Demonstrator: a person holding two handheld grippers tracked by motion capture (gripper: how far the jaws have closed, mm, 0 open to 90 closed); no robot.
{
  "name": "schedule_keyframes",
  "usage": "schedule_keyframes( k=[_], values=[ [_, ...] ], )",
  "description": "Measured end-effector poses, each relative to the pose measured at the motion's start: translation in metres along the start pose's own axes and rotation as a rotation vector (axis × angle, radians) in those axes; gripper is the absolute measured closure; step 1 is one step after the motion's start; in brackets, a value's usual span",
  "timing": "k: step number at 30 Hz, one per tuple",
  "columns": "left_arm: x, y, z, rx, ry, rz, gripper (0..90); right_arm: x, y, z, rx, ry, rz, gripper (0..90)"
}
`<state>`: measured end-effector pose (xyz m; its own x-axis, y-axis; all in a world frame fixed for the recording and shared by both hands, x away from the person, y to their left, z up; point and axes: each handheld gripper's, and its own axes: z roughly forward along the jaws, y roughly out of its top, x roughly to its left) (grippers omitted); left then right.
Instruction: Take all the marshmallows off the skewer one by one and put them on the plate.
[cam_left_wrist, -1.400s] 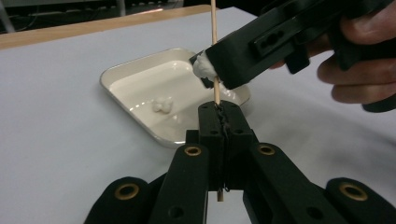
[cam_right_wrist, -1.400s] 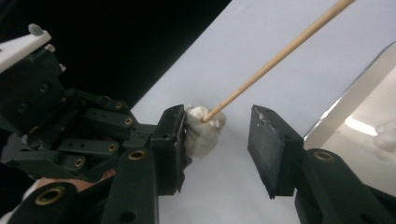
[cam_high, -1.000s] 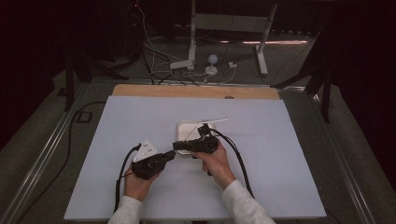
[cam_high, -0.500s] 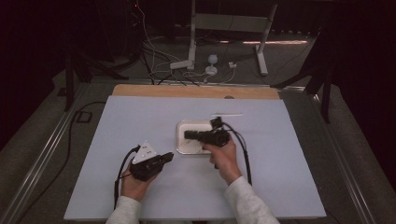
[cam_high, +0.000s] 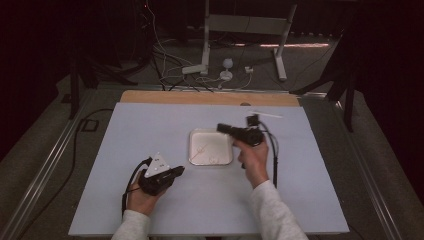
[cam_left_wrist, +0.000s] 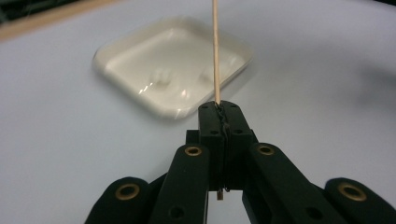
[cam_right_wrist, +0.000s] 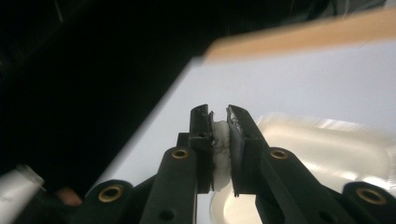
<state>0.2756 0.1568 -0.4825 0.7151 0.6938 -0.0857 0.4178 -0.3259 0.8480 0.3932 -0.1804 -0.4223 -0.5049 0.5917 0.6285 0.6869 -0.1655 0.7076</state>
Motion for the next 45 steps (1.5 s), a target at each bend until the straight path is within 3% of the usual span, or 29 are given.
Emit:
schedule_keyframes(
  k=[2,5,20,45],
  values=[
    [0.004,0.003,-0.004,-0.042,-0.006,-0.028,90.0,-0.005,0.011,-0.017,0.003,-0.016,-0.025,81.5],
    [0.003,0.005,-0.003,-0.045,0.002,-0.026,90.0,-0.003,0.015,-0.024,0.031,-0.042,-0.080,81.3],
    [0.005,0.006,-0.005,-0.063,0.008,-0.043,90.0,0.003,0.007,-0.004,0.084,-0.028,-0.132,79.8],
    [0.006,0.006,-0.005,-0.072,0.005,-0.060,90.0,-0.007,-0.006,0.024,0.156,-0.125,-0.202,77.5]
  ],
)
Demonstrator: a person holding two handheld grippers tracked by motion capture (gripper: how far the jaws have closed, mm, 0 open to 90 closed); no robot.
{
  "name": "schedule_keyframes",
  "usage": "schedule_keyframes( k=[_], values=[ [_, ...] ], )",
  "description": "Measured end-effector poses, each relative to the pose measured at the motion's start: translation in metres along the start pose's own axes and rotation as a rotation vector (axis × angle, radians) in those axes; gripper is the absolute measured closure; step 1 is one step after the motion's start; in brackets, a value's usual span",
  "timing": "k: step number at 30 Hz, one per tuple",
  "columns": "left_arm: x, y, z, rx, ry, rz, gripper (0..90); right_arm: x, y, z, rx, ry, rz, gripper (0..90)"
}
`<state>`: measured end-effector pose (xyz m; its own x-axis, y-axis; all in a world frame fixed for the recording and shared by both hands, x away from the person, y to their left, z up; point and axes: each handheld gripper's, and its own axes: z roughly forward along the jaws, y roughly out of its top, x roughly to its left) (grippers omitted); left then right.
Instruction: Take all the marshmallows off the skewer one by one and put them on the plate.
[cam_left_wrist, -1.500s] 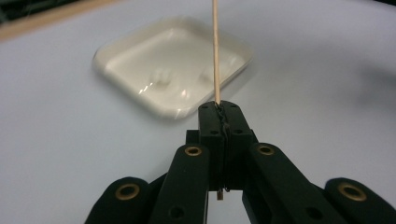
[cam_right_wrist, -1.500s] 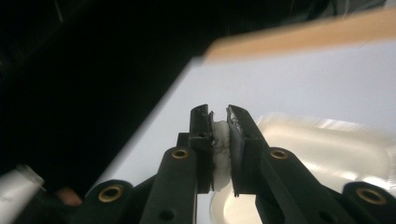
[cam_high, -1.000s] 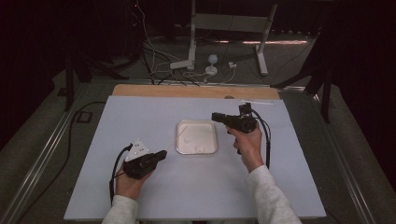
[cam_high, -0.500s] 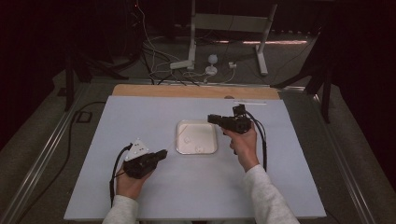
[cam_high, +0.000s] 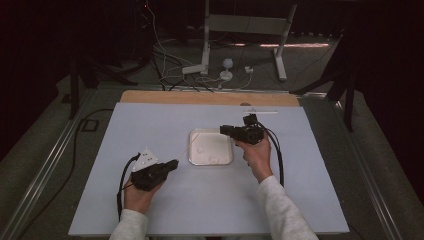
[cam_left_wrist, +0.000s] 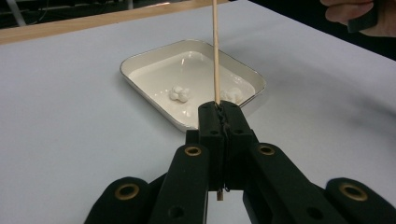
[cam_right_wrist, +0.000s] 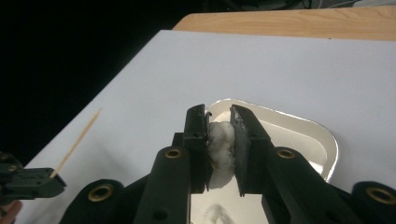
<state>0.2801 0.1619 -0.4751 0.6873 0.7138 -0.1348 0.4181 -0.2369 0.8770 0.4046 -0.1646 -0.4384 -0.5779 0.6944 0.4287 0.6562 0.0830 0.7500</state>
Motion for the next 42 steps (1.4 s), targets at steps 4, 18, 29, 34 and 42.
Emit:
schedule_keyframes(
  k=[4,18,29,34,42],
  values=[
    [0.000,0.000,0.000,-0.001,0.001,-0.001,90.0,-0.001,-0.002,0.003,0.005,-0.010,0.003,77.4],
    [0.001,0.001,-0.001,-0.006,0.001,-0.008,90.0,-0.007,-0.015,0.018,0.045,-0.072,-0.005,76.3],
    [0.002,0.001,-0.002,-0.006,0.002,-0.008,90.0,-0.009,-0.022,0.032,0.076,-0.119,0.010,45.9],
    [0.002,0.001,-0.002,-0.007,0.008,-0.011,90.0,-0.014,-0.025,0.033,0.069,-0.060,0.038,27.4],
    [0.000,0.001,-0.001,-0.008,0.009,-0.021,90.0,-0.002,-0.026,0.026,0.043,-0.058,-0.041,14.0]
  ],
)
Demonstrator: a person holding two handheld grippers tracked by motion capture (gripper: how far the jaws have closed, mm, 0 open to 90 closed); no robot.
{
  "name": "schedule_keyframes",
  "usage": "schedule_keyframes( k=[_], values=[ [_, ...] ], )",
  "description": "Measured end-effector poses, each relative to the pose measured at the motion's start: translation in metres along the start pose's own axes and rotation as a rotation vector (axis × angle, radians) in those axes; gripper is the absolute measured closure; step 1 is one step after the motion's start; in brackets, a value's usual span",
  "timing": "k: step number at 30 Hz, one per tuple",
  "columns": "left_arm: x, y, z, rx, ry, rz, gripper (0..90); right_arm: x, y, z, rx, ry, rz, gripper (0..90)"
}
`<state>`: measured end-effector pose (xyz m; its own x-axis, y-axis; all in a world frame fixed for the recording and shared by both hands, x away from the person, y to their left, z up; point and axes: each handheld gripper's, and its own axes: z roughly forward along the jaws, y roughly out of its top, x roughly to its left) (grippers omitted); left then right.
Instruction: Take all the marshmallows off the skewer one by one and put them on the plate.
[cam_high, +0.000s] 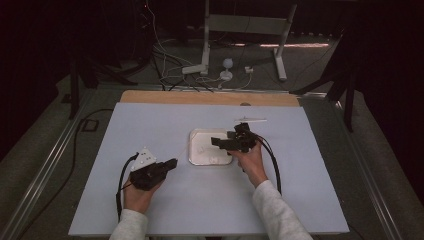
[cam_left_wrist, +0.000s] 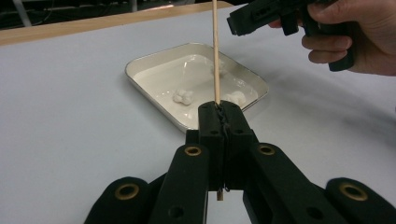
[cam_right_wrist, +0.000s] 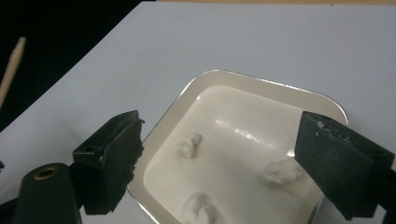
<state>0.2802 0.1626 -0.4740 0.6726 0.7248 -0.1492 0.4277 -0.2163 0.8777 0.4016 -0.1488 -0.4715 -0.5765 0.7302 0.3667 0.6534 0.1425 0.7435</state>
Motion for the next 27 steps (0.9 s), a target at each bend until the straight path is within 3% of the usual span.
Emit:
schedule_keyframes(
  k=[3,6,20,27],
  values=[
    [-0.002,0.001,0.002,0.004,-0.003,-0.002,90.0,0.004,0.000,-0.004,-0.008,0.001,-0.019,2.5],
    [-0.002,0.003,0.003,0.001,0.000,-0.008,89.9,0.006,0.001,-0.009,-0.014,0.005,-0.031,0.0],
    [-0.006,0.032,0.007,-0.044,0.002,-0.013,89.9,0.008,-0.003,-0.034,-0.020,-0.024,-0.105,0.0],
    [-0.008,0.044,0.015,-0.048,0.000,-0.020,89.9,0.003,-0.011,-0.043,-0.025,-0.034,-0.107,0.0]
  ],
)
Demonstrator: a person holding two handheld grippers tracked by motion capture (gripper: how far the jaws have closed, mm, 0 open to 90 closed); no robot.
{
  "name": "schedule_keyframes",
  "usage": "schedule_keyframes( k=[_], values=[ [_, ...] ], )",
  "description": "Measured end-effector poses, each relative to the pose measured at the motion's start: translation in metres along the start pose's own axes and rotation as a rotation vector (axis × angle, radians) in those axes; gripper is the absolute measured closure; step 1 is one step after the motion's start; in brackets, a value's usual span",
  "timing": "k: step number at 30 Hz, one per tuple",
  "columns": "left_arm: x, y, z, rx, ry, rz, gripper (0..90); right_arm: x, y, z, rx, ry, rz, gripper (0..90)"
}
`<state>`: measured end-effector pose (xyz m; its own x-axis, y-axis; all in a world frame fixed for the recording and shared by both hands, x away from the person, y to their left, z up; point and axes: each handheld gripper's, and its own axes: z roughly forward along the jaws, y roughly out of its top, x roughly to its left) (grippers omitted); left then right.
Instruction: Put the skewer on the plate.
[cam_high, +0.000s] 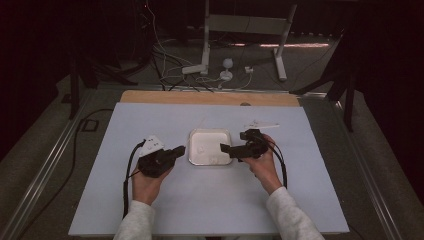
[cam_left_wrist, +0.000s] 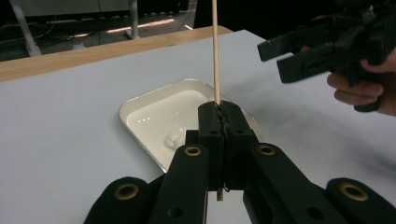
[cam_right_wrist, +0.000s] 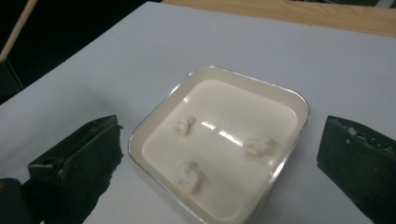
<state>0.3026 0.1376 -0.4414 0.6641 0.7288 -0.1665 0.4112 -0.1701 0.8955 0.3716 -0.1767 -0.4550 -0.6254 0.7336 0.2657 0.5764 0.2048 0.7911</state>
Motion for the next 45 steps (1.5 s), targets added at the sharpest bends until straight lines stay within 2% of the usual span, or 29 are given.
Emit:
schedule_keyframes(
  k=[9,23,31,35,45],
  values=[
    [-0.002,0.006,0.014,0.009,-0.001,-0.007,89.9,-0.007,-0.009,-0.014,-0.022,-0.016,0.000,0.0],
    [-0.002,0.011,0.033,0.013,0.013,-0.048,89.8,-0.011,-0.023,-0.033,-0.056,-0.034,-0.013,0.0],
    [-0.002,0.015,0.047,0.024,0.030,-0.051,89.7,-0.013,-0.034,-0.045,-0.074,-0.057,-0.031,0.0],
    [-0.001,0.015,0.052,0.029,0.038,-0.059,89.7,-0.017,-0.041,-0.049,-0.083,-0.064,-0.022,0.0],
    [-0.001,0.015,0.063,0.042,0.051,-0.051,89.7,-0.021,-0.056,-0.067,-0.126,-0.053,-0.015,0.0]
  ],
)
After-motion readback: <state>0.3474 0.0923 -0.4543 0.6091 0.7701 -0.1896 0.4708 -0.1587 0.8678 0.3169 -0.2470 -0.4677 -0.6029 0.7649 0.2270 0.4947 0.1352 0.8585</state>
